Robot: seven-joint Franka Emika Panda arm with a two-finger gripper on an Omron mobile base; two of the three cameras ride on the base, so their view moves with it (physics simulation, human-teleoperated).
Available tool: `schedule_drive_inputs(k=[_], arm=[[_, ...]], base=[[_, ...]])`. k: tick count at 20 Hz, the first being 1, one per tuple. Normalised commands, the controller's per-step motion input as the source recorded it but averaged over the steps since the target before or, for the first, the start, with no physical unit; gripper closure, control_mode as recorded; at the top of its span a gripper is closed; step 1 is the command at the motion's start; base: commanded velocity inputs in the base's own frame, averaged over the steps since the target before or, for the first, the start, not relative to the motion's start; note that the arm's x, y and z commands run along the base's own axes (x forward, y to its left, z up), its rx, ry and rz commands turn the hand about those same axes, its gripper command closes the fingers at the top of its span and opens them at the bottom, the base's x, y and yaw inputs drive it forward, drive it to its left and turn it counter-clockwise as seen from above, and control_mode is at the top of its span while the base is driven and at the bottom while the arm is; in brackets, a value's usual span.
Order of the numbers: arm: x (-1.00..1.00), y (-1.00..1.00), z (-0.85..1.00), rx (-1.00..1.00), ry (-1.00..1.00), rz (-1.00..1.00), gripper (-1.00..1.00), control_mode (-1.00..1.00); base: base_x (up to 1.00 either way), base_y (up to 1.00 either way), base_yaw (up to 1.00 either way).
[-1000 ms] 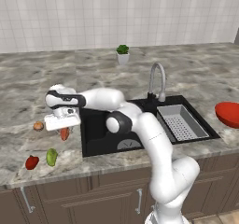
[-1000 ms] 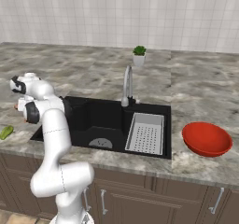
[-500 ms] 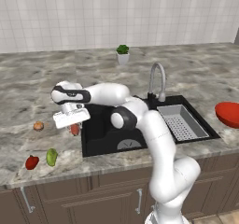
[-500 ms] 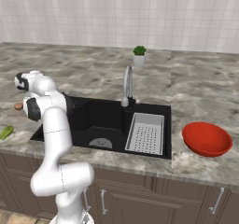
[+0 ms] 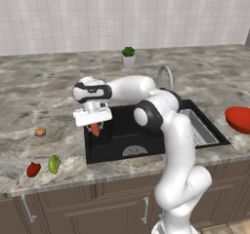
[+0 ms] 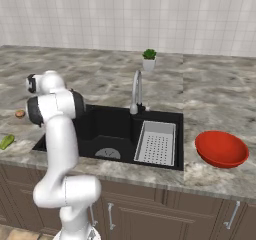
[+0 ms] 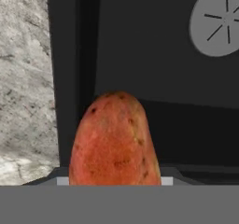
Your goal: There is a mixed pile of frozen fruits and vegetables on the counter. Locate all the frozen vegetables and place the items in a bowl on the counter. Take all the frozen fruits and defrost them in a running sink.
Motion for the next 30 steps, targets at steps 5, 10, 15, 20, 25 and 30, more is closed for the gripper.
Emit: schedule_drive_inputs(k=[5, 10, 15, 20, 25, 30], arm=[[-0.27, -0.8, 0.31, 0.19, -0.08, 0.03, 1.0, -1.0], [-0.23, -0.71, 0.34, 0.1, -0.03, 0.04, 1.0, -1.0], [-0.32, -0.58, 0.2, 0.01, -0.04, 0.06, 1.0, -1.0], [-0.41, -0.48, 0.13, -0.01, -0.06, 0.08, 1.0, -1.0], [-0.41, -0.63, 0.18, 0.0, -0.19, 0.02, 1.0, -1.0], [-0.27, -0.62, 0.23, 0.0, -0.1, 0.01, 1.0, -1.0]], base=[[0.0, 0.0, 0.0], [0.0, 0.0, 0.0], [0.0, 0.0, 0.0], [0.0, 0.0, 0.0], [0.0, 0.0, 0.0], [0.0, 0.0, 0.0]])
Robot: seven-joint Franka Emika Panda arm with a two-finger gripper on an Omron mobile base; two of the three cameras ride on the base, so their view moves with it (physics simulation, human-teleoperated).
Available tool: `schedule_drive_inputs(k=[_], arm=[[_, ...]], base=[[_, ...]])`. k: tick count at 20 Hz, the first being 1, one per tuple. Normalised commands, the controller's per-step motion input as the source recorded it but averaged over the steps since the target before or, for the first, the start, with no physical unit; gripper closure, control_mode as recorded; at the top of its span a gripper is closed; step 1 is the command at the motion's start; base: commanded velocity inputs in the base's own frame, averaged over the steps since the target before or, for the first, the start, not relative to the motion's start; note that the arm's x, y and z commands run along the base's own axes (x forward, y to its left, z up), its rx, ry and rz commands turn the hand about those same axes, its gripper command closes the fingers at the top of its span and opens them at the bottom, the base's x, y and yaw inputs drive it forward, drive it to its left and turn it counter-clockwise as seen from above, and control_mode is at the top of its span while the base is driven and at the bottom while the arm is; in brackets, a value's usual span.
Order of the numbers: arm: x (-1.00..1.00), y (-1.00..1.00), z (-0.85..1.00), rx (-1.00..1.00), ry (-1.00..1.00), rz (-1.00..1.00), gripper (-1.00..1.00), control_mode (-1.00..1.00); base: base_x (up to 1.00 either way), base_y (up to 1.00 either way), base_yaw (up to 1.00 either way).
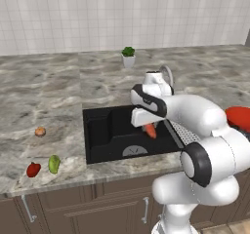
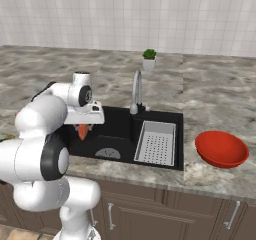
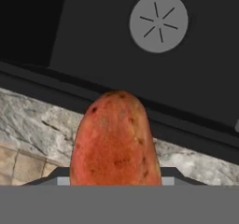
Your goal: There is a mixed pile of frozen fruits and vegetables on the counter. Locate all the frozen vegetables and place the items in a bowl on the counter. Take all the frozen fruits and defrost them in a running sink.
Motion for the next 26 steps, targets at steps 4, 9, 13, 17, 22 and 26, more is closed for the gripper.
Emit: schedule_drive_inputs(k=[4, 9, 13, 17, 22, 26], arm=[[-0.19, -0.65, 0.2, 0.0, -0.04, 0.0, 1.0, -1.0], [-0.01, -0.77, 0.1, 0.0, 0.0, 0.0, 1.0, -1.0], [0.0, -0.86, 0.06, 0.0, 0.0, 0.0, 1.0, -1.0], [0.02, -0.85, 0.09, 0.0, 0.0, 0.0, 1.0, -1.0], [0.25, -0.84, 0.02, 0.0, 0.05, 0.0, 1.0, -1.0], [0.25, -0.77, 0.11, 0.0, 0.0, 0.02, 1.0, -1.0]], base=[[0.0, 0.0, 0.0], [0.0, 0.0, 0.0], [0.0, 0.0, 0.0], [0.0, 0.0, 0.0], [0.0, 0.0, 0.0], [0.0, 0.0, 0.0]])
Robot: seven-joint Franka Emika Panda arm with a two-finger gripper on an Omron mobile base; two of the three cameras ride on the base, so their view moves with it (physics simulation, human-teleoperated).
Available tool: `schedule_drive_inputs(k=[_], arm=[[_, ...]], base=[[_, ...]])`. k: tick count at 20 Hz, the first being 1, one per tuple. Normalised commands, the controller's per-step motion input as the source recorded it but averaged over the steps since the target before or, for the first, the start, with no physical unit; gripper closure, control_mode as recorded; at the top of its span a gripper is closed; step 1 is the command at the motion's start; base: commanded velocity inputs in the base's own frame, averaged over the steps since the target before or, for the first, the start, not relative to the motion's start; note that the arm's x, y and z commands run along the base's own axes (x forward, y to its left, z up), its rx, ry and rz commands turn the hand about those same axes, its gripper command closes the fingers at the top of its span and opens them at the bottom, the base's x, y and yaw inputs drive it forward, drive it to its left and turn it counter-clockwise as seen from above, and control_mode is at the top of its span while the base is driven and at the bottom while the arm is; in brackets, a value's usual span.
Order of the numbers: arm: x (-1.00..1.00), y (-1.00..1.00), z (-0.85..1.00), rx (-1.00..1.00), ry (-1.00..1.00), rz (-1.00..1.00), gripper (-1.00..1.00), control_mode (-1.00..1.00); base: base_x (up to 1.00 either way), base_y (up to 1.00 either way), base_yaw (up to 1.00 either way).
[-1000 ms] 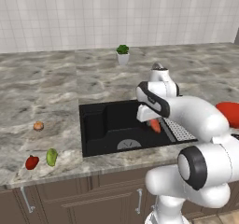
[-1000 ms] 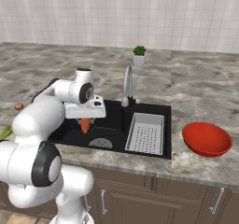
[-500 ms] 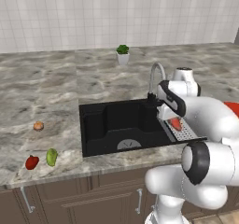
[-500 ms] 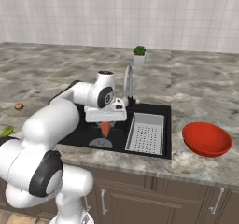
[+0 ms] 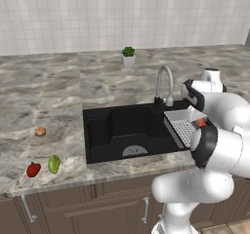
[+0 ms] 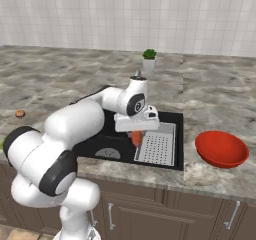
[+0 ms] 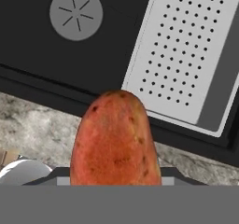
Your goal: There is a mixed pile of frozen fruits and vegetables on the counter. Locate all the frozen vegetables and place the items in a bowl on the counter. Take all the frozen fruits and defrost them in a running sink.
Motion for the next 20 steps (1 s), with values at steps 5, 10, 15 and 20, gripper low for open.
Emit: schedule_drive_inputs(k=[5, 10, 15, 20], arm=[[0.24, -0.63, 0.03, -0.02, -0.02, 0.0, 1.0, -1.0], [0.32, -0.62, 0.02, -0.08, -0.01, 0.0, 1.0, -1.0], [0.24, -0.71, 0.05, -0.05, 0.0, 0.0, 1.0, -1.0], [0.21, -0.77, 0.03, -0.01, 0.02, 0.0, 1.0, -1.0]], base=[[0.0, 0.0, 0.0], [0.0, 0.0, 0.0], [0.0, 0.0, 0.0], [0.0, 0.0, 0.0]])
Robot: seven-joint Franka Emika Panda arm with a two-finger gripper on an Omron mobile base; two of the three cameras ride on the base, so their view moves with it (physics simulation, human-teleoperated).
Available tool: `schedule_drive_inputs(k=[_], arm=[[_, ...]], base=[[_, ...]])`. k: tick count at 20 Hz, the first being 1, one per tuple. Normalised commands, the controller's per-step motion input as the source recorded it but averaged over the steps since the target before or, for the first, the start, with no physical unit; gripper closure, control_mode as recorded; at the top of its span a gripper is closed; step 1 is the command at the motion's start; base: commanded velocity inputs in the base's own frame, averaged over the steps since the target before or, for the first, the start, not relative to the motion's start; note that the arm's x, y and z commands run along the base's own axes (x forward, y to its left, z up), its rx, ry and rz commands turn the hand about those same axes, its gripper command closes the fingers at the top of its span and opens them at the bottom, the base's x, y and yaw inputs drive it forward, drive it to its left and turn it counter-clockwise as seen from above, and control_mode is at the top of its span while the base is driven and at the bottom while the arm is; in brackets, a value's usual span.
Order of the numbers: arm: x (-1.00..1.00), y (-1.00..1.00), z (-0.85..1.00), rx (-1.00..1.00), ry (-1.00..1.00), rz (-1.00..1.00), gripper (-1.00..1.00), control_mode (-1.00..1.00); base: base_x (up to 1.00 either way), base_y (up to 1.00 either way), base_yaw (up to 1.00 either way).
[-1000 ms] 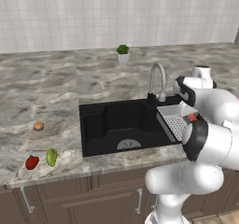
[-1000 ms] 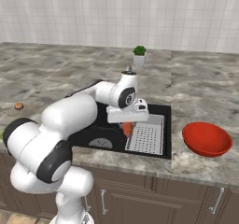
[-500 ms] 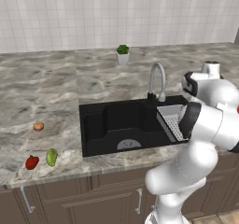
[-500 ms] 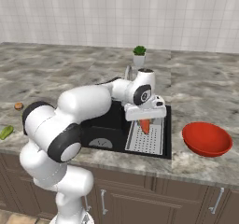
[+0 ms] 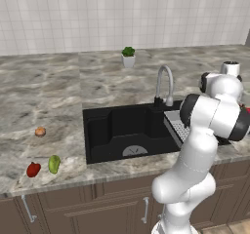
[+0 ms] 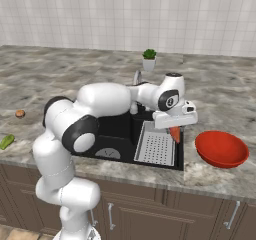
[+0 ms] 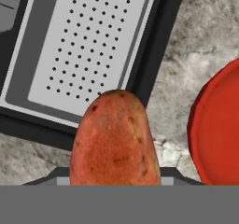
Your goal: There is a mixed pile of frozen fruits and vegetables on the counter. Locate all the frozen vegetables and place the items in a bowl on the counter. Take all the frozen fruits and defrost them in a running sink.
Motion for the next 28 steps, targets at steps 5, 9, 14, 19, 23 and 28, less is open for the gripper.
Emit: schedule_drive_inputs(k=[5, 9, 14, 19, 23, 28], arm=[[0.1, -0.82, 0.0, 0.0, 0.0, 0.0, 1.0, -1.0], [0.07, -0.84, 0.0, 0.0, 0.0, 0.0, 1.0, -1.0], [0.15, -0.73, -0.13, 0.0, 0.02, 0.01, 1.0, -1.0], [0.18, -0.48, -0.15, 0.0, 0.0, 0.04, 1.0, -1.0], [-0.01, -0.08, -0.43, 0.0, 0.06, 0.02, 1.0, -1.0], [-0.07, 0.05, -0.55, 0.02, 0.15, 0.0, 1.0, -1.0]], base=[[0.0, 0.0, 0.0], [0.0, 0.0, 0.0], [0.0, 0.0, 0.0], [0.0, 0.0, 0.0], [0.0, 0.0, 0.0], [0.0, 0.0, 0.0]])
